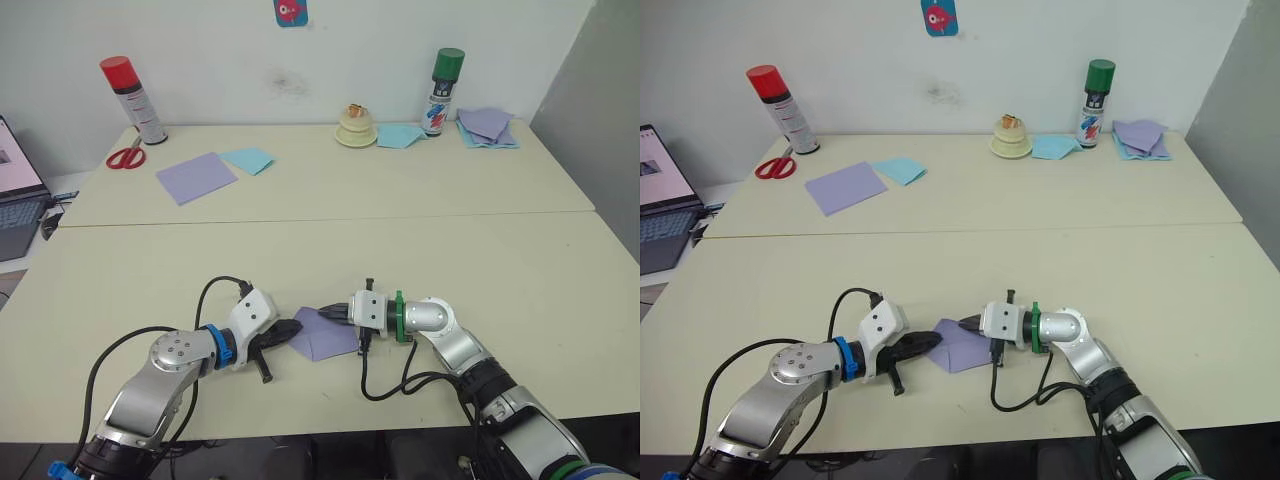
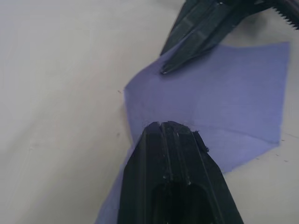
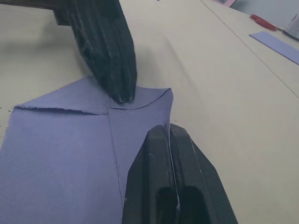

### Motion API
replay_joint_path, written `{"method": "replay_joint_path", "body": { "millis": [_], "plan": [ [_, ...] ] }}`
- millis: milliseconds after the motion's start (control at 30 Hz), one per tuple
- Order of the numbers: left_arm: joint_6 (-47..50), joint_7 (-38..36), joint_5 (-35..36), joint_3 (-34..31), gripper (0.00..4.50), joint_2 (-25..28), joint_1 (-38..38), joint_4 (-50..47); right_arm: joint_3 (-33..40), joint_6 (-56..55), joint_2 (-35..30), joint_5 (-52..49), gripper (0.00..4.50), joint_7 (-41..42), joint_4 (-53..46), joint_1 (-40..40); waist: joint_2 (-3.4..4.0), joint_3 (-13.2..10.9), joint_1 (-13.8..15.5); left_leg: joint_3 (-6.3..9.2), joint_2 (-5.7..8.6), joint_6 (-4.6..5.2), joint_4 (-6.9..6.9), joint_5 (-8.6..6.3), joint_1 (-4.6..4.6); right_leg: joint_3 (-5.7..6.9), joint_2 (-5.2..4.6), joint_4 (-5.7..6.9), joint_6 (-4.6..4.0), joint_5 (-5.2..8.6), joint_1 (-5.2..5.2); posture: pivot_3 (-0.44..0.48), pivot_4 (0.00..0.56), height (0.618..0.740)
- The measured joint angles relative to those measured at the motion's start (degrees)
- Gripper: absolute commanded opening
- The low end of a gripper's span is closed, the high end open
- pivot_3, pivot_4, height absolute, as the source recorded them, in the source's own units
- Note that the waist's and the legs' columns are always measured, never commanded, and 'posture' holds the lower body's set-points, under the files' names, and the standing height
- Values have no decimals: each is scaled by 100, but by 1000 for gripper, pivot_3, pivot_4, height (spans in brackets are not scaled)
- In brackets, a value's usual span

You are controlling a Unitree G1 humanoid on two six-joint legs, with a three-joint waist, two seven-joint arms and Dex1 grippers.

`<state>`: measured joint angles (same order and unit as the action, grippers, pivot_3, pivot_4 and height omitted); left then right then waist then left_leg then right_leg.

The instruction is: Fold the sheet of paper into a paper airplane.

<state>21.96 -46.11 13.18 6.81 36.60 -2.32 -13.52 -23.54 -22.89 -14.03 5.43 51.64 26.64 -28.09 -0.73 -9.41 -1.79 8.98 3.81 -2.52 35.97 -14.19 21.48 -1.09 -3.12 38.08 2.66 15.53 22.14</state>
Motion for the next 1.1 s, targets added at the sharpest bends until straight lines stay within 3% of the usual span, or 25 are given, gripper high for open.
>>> {"method": "replay_joint_path", "body": {
  "millis": [67, 167, 367, 533, 733, 900, 1100],
  "plan": [
    [-14, 67, -5, -11, 0, -54, 1, 39, 0, 62, -2, -3, 24, 5, -19, 2, 1, 1, -1, -1, 0, 0, 0, 0, -5, -1, 0, -1, 0, 0, -6, 0, 150, 740],
    [-14, 134, -2, -28, 0, -95, 47, 28, 16, 206, -2, -104, 616, 73, -75, 27, 3, 2, 0, -1, -1, 0, 0, 0, -7, -2, 0, 0, 0, 0, -8, 0, 150, 740],
    [62, 204, 67, -99, 0, -189, 127, -20, 323, 374, -38, -197, 2746, -329, -136, 29, 5, 3, 1, -3, -2, -1, -1, 0, -8, -2, 0, 0, 0, 0, -8, 0, 150, 740],
    [105, 187, 78, -113, 0, -181, 132, -39, 675, 579, -157, -435, 2746, -405, -512, -18, 6, 3, 0, -6, -4, 0, -2, -1, -8, -3, 0, -1, 0, 0, -7, 0, 150, 740],
    [97, 161, 76, -109, 0, -167, 97, 5, 538, 1120, -224, -1275, 1425, 524, -1516, 216, 9, 5, 1, -7, -9, 0, -2, -1, -8, -1, -1, -6, 1, 1, -9, 0, 150, 740],
    [95, 139, 62, -95, 0, -143, 26, 67, -133, 1351, -137, -550, 43, 435, -1041, 217, 11, 7, 2, -10, -14, -1, -4, -1, -12, 0, 2, -3, -2, 3, -7, 0, 150, 740],
    [74, 156, 61, -87, 0, -135, 72, 58, -349, 1345, -140, -119, 43, 297, -907, 167, 14, 13, 2, -13, -13, -3, -4, -3, -15, -3, 3, -7, -2, 3, -10, 0, 150, 740]
  ]
}}
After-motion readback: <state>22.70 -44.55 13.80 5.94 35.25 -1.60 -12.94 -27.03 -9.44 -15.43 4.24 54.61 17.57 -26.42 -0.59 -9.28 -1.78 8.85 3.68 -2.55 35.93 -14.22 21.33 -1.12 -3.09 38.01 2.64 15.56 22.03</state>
